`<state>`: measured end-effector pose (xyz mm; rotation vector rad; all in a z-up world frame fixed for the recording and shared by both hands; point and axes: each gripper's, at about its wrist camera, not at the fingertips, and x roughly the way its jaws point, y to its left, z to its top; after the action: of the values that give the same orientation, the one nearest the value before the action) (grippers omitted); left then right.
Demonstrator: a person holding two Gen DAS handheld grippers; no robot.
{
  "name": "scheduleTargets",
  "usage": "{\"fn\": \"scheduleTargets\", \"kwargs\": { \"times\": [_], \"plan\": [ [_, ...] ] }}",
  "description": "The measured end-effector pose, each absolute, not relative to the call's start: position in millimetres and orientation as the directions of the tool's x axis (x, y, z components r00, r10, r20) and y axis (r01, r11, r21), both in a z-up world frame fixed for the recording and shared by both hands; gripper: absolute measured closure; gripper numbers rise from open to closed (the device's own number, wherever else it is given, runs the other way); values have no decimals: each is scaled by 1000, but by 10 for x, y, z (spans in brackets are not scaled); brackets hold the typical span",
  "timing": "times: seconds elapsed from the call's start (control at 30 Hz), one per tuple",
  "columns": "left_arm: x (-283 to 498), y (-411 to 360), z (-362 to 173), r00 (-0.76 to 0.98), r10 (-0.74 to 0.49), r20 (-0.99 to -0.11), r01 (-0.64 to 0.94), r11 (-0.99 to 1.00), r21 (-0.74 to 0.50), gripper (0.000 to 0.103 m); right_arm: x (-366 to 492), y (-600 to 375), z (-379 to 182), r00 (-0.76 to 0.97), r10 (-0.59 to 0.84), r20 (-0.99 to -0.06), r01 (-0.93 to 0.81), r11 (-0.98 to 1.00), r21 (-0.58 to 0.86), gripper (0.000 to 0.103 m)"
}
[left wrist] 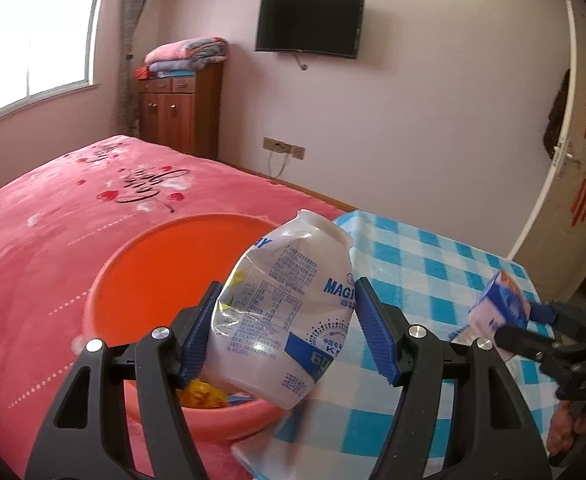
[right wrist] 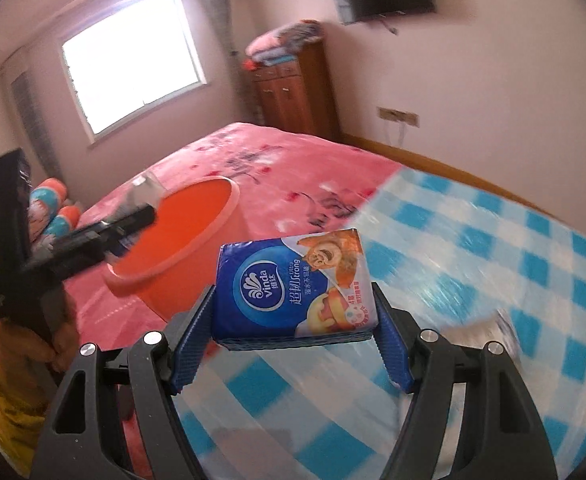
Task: Collect trash
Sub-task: 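Carry the MAGICDAY bag and tissue pack over the orange bucket, then open both tools to drop the bag and tissue pack into the bucket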
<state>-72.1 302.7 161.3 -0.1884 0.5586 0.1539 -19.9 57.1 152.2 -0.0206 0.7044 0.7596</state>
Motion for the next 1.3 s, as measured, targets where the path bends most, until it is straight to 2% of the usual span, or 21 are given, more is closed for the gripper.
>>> {"fn": "scheduleTargets", "kwargs": {
  "times": [0.57, 1.03, 1.1, 1.17, 1.2, 1.3],
  "plan": [
    [-671, 3602, 1390, 790, 178, -587, -303, 945, -121, 36, -92, 1661, 1782, 416, 716, -560, -778, 600, 189, 30],
    [-575, 3768, 1263, 763, 195, -616, -336, 934, -120, 36, 4, 2097, 1581, 392, 688, -611, -801, 582, 142, 29],
    [-563, 3764, 1244, 755, 207, -622, -348, 931, -112, 31, 17, 2118, 1552, 378, 692, -615, -804, 575, 154, 27],
    [-563, 3765, 1225, 752, 216, -623, -356, 928, -107, 19, 18, 2111, 1547, 385, 691, -612, -796, 584, 158, 18],
    [-562, 3769, 1218, 750, 221, -624, -361, 927, -105, 17, 33, 2094, 1546, 397, 689, -607, -788, 594, 158, 15],
    [-565, 3777, 1195, 742, 230, -630, -373, 922, -102, 13, 57, 2023, 1558, 416, 693, -589, -771, 612, 175, 14]
  ]
}}
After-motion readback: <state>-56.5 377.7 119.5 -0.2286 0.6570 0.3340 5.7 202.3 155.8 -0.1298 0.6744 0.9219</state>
